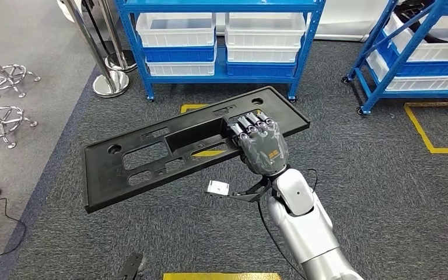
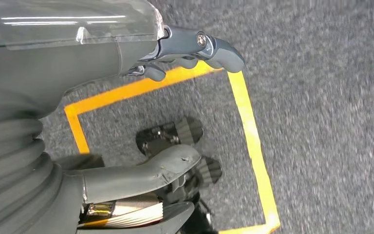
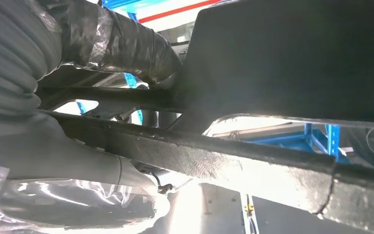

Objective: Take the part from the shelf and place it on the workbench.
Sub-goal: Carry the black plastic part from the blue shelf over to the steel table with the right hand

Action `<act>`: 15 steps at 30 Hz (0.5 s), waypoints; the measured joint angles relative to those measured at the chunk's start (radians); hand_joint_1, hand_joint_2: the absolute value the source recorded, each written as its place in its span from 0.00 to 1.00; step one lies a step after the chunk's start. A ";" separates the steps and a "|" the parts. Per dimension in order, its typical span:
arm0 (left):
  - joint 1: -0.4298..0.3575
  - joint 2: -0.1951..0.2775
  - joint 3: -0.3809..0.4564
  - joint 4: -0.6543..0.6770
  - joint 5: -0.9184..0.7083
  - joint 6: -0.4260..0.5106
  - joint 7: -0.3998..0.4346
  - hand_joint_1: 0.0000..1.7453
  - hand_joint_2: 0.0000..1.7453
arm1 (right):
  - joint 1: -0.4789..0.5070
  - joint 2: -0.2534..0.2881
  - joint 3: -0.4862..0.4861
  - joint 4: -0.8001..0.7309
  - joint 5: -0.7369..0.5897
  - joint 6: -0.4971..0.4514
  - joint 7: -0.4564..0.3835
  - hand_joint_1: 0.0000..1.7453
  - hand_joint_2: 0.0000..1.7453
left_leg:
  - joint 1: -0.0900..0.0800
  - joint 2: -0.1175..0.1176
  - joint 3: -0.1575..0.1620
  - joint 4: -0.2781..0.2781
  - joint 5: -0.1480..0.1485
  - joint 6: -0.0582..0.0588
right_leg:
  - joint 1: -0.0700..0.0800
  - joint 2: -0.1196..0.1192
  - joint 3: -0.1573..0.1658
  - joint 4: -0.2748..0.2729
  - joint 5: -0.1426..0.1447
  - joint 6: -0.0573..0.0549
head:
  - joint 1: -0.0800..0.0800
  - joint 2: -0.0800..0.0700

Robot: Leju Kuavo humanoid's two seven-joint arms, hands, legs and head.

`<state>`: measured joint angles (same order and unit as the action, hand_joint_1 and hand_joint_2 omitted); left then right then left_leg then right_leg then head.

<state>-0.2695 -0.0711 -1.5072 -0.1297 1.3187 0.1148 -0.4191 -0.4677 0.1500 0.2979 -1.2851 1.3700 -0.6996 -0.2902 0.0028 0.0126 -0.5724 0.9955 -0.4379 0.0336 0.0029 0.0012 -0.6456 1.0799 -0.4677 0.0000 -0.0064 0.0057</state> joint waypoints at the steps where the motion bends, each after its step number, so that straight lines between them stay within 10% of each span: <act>1: 0.000 0.000 0.000 0.000 0.000 0.000 0.000 0.00 1.00 | -0.001 -0.001 0.000 0.001 -0.006 0.000 -0.004 1.00 1.00 | 0.001 0.004 0.000 -0.003 0.003 0.002 | -0.002 0.000 -0.023 0.050 -0.030 0.004 | 0.000 0.000; 5: 0.001 0.000 0.000 0.000 -0.002 0.000 0.000 0.00 1.00 | 0.005 -0.009 0.000 0.008 -0.011 0.000 -0.014 1.00 1.00 | 0.000 0.025 -0.006 0.000 0.002 0.004 | -0.014 -0.002 -0.106 0.224 -0.087 0.018 | 0.000 0.000; 10: 0.000 0.001 0.000 0.000 -0.007 0.000 0.000 0.00 1.00 | 0.003 -0.011 0.000 0.008 -0.027 0.000 -0.027 1.00 1.00 | -0.003 0.057 -0.010 0.027 -0.017 -0.018 | -0.016 -0.061 0.012 -0.013 0.017 0.017 | -0.001 0.000; 15: -0.002 0.001 0.000 0.000 -0.010 -0.001 0.000 0.00 1.00 | 0.001 -0.013 0.000 0.006 -0.024 0.000 -0.036 1.00 1.00 | 0.003 0.052 -0.019 0.064 -0.054 -0.045 | -0.012 -0.020 0.010 -0.027 0.022 -0.018 | -0.001 0.000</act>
<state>-0.2717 -0.0702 -1.5072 -0.1297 1.3089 0.1135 -0.4194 -0.4667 0.1373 0.2979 -1.2794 1.3460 -0.6998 -0.3265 0.0053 0.0645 -0.5919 1.0599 -0.4919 -0.0114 -0.0095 -0.0183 -0.6351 1.0526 -0.4455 -0.0181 -0.0077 0.0057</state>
